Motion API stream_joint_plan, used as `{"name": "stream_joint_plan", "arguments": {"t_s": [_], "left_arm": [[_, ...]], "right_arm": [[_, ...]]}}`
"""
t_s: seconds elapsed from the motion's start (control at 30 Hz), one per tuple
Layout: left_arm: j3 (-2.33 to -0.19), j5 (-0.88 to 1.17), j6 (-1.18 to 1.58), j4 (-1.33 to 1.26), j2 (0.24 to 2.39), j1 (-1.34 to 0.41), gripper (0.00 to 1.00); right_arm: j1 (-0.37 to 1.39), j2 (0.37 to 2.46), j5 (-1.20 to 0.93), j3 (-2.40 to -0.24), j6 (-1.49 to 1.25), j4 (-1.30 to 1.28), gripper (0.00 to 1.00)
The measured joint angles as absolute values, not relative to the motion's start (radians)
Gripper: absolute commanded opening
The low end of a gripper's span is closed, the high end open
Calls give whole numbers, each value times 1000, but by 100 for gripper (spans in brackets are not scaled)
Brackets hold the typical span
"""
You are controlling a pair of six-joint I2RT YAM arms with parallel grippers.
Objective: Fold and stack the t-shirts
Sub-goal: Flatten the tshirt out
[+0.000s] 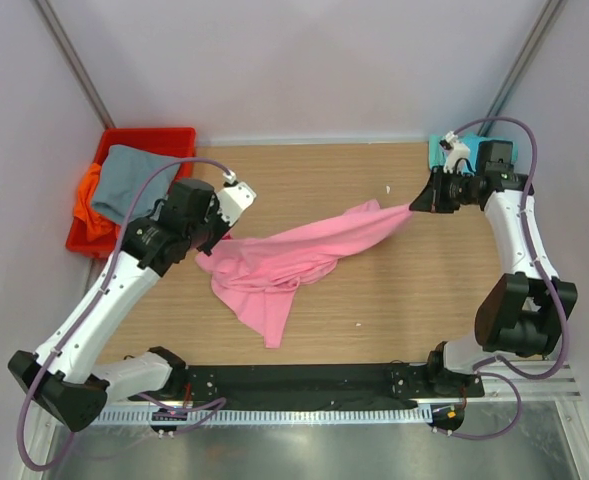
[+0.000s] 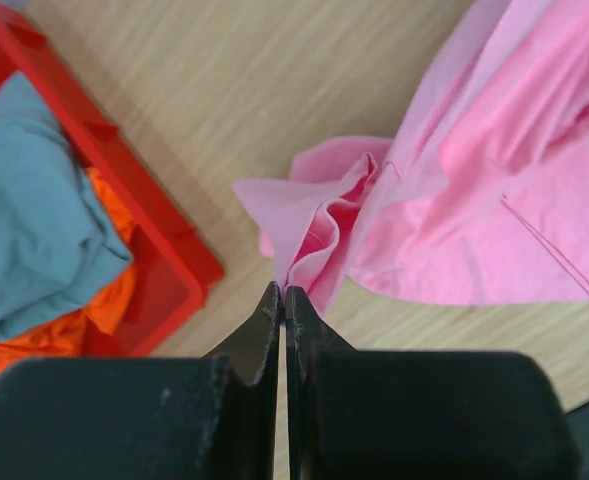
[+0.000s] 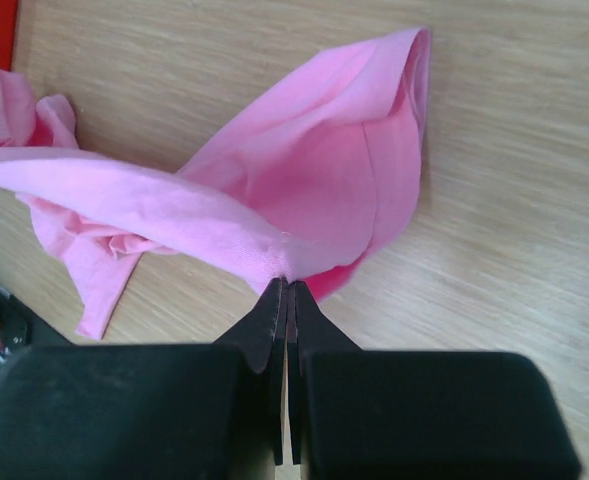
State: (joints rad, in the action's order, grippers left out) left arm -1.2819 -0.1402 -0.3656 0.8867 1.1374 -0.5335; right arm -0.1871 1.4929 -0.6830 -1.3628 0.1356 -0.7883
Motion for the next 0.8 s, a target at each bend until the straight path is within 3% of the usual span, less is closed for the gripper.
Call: {"name": "stream_joint_plan", "arguments": {"t_s": [0.07, 0.13, 0.17, 0.3, 0.43, 0.53, 0.6, 0.8], "left_arm": [[-1260, -110, -343, 911, 1136, -533, 4], [-1238, -90, -327, 928, 1136, -533, 26], [-1222, -80, -319, 934, 1135, -533, 47], [-1141, -101, -281, 923, 1128, -530, 64], [-1066, -160, -281, 850, 1123, -513, 67], [-1063, -163, -291, 803, 1188, -486, 58], [-1101, -136, -293, 783, 1298, -450, 51], [-1251, 2, -300, 754, 1602, -344, 54]], "right_arm": [[-187, 1506, -698, -1345, 147, -807, 2], [-185, 1508, -702, -1320, 157, -818, 1], [-185, 1508, -702, -1306, 162, -825, 2], [-183, 1508, -678, -1259, 189, -849, 2], [-183, 1502, -593, -1237, 216, -848, 2], [-183, 1503, -523, -1226, 232, -846, 2], [-183, 1504, -479, -1215, 237, -840, 2], [-183, 1504, -445, -1181, 239, -830, 1]]}}
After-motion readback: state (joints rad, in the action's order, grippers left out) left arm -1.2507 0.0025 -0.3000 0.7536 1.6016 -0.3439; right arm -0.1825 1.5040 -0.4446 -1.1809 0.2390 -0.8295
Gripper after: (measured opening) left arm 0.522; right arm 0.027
